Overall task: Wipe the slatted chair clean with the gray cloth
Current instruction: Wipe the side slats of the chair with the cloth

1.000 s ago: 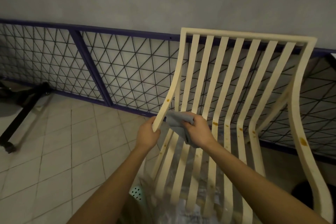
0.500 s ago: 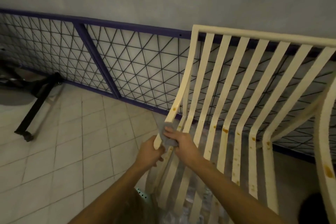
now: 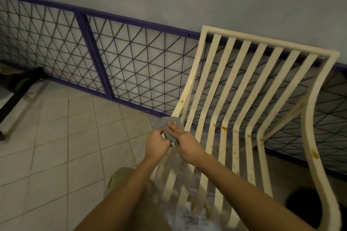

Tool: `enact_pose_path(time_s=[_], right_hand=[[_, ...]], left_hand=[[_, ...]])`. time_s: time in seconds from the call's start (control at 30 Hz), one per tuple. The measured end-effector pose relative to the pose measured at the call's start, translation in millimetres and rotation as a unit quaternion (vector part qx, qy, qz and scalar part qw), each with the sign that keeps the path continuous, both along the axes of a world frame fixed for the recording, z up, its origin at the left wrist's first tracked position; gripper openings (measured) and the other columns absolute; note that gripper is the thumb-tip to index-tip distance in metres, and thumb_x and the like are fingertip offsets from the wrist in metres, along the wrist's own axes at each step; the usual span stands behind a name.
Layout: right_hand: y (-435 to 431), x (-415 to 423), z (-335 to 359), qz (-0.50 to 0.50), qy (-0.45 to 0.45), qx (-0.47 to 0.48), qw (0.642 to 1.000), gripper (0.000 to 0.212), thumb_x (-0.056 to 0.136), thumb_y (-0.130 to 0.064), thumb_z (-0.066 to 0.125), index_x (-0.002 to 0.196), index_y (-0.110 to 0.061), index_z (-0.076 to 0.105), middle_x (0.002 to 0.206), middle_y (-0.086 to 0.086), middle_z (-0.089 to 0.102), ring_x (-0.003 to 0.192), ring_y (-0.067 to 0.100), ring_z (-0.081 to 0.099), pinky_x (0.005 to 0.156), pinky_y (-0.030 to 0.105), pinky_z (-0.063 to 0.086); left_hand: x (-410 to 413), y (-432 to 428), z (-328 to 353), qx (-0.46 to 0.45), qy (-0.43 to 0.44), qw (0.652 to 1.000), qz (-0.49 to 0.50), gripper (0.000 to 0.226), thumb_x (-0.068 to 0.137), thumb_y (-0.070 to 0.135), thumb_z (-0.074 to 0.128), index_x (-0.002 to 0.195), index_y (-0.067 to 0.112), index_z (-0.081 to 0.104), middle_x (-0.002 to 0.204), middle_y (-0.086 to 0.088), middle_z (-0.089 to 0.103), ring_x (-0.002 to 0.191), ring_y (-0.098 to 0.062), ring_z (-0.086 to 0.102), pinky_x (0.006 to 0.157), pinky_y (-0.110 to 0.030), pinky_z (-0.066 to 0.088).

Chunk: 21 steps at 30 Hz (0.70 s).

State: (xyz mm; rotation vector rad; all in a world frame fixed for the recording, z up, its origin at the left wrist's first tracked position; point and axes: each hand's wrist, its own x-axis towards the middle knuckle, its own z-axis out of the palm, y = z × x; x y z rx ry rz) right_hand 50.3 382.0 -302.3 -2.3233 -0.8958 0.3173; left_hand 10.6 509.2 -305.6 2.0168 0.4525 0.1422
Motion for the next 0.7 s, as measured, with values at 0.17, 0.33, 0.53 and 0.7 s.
enact_pose_path(time_s=[0.17,0.33,0.53,0.7], right_hand=[[4,11,16,-0.012,-0.021,-0.057,0.998,0.065,0.092,0.011,0.041,0.152,-0.010,0.029,0.163,0.003,0.016,0.151,0.018,0.006,0.124,0.039,0.010],[5,32,20,-0.018,-0.019,-0.066,0.997,0.064,0.092,0.012,0.037,0.152,-0.007,0.027,0.163,0.006,0.016,0.151,0.021,0.008,0.124,0.037,0.008],[9,45,24,-0.033,-0.015,-0.058,0.998,0.065,0.092,0.012,0.038,0.153,-0.004,0.022,0.164,0.008,0.010,0.151,0.023,0.005,0.121,0.032,0.005],[1,28,16,-0.005,-0.010,-0.066,0.998,0.062,0.103,-0.023,0.042,0.156,-0.010,0.014,0.164,-0.003,-0.001,0.151,0.015,-0.004,0.120,0.026,0.007]], left_hand=[[-2,1,-5,-0.028,-0.026,0.999,-0.003,0.007,0.079,0.019,0.064,0.074,0.022,0.066,0.063,0.004,0.068,0.060,-0.013,0.066,0.059,-0.042,0.057],[-1,-1,-5,0.003,-0.048,0.999,0.014,0.013,0.089,0.033,0.060,0.081,0.026,0.067,0.065,0.005,0.066,0.060,-0.010,0.064,0.057,-0.038,0.055],[0,-2,-5,0.009,-0.048,0.998,0.049,0.028,0.097,0.020,0.043,0.076,0.021,0.063,0.063,-0.002,0.062,0.057,-0.018,0.065,0.057,-0.046,0.053],[3,-2,-2,-0.048,-0.023,0.997,0.060,0.031,0.096,0.020,0.042,0.106,0.022,0.072,0.084,0.001,0.072,0.070,-0.015,0.069,0.067,-0.044,0.058]])
